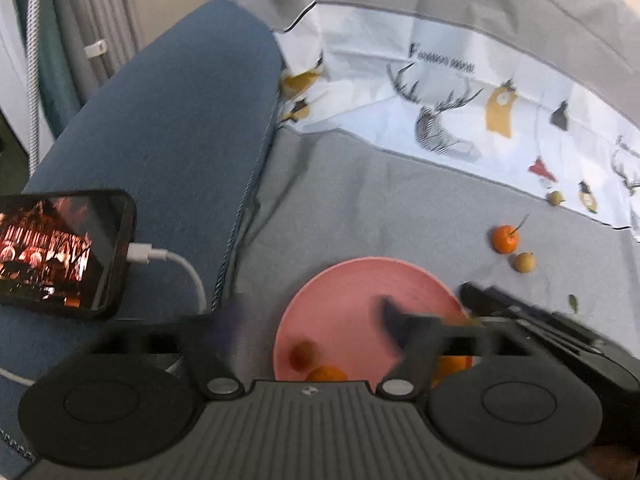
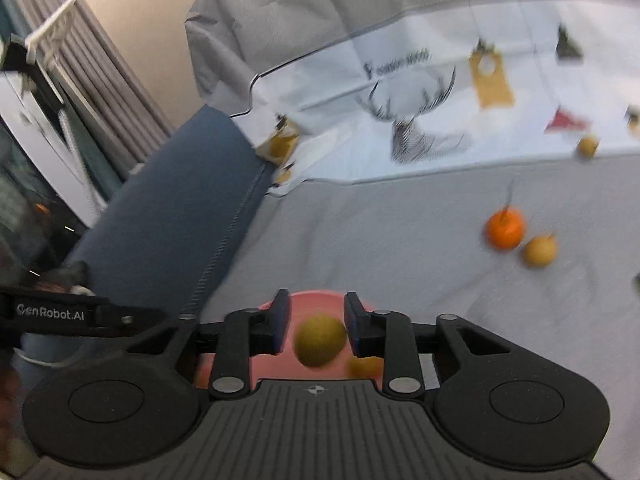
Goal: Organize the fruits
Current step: 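Lower both grippers over the pink plate and open them to release the fruits, then grasp the stemmed orange with the left gripper while the right gripper grasps a yellow pear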
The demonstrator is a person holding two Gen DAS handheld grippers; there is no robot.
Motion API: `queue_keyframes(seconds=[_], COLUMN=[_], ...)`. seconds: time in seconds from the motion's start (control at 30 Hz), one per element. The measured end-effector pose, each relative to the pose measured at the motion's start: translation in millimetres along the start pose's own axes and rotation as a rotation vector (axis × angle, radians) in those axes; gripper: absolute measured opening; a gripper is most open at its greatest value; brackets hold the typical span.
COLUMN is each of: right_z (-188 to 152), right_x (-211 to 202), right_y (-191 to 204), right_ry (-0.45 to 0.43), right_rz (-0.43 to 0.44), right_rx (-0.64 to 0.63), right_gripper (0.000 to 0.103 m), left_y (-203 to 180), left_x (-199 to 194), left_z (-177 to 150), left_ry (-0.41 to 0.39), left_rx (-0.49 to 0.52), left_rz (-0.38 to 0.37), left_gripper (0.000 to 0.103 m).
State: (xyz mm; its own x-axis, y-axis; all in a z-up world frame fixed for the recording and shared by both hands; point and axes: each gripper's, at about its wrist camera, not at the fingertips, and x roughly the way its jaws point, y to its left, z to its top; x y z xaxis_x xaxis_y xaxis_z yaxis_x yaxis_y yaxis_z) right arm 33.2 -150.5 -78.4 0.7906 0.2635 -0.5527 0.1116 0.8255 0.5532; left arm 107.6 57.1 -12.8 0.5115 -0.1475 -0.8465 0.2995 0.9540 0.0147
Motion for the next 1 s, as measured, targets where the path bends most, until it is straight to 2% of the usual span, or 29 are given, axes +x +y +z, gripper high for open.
queue_keyframes(seconds=[0.03,0.07,0.13,0.2,0.3,0.43,0.53,0.6,0.67,0.73,0.87,1.0], right_z=[1,1,2,2,4,8,15,18,19,16,22,35], right_x=[0,-5,-16,-30,-49,-57,-58,-62,-65,-64,-57,-40], right_y=[-4,-7,-11,-16,-30,-74,-118,-138,-155,-165,-186,-208], right_ry=[0.008,-0.01,-0.041,-0.067,-0.124,-0.18,-0.195,-0.204,-0.213,-0.212,-0.227,-0.198], right_rz=[0.011,0.01,0.01,-0.03,-0.184,-0.493,-0.602,-0.615,-0.567,-0.538,-0.544,-0.534], right_rx=[0.051,0.095,0.114,0.099,-0.011,-0.176,-0.187,-0.169,-0.146,-0.148,-0.154,-0.138], right_gripper=[0.075,0.08,0.079,0.086,0.101,0.102,0.102,0.102,0.102,0.102,0.102,0.102], left_y=[1,1,-3,-7,-15,-48,-83,-111,-135,-156,-189,-207], left_x=[-4,-7,-13,-17,-21,-14,4,23,42,61,84,111], left_z=[-1,-2,-6,-9,-11,4,18,23,21,19,10,7], left_ry=[-0.012,-0.021,-0.037,-0.042,-0.06,-0.125,-0.178,-0.194,-0.208,-0.189,-0.167,-0.119], left_rx=[-0.007,-0.019,-0.006,0.01,0.008,0.045,0.067,0.102,0.125,0.15,0.219,0.25], left_rz=[-0.027,-0.033,-0.013,0.006,-0.012,-0.078,-0.166,-0.183,-0.181,-0.189,-0.199,-0.194], left_gripper=[0.103,0.103,0.103,0.103,0.103,0.103,0.103,0.103,0.103,0.103,0.103,0.103])
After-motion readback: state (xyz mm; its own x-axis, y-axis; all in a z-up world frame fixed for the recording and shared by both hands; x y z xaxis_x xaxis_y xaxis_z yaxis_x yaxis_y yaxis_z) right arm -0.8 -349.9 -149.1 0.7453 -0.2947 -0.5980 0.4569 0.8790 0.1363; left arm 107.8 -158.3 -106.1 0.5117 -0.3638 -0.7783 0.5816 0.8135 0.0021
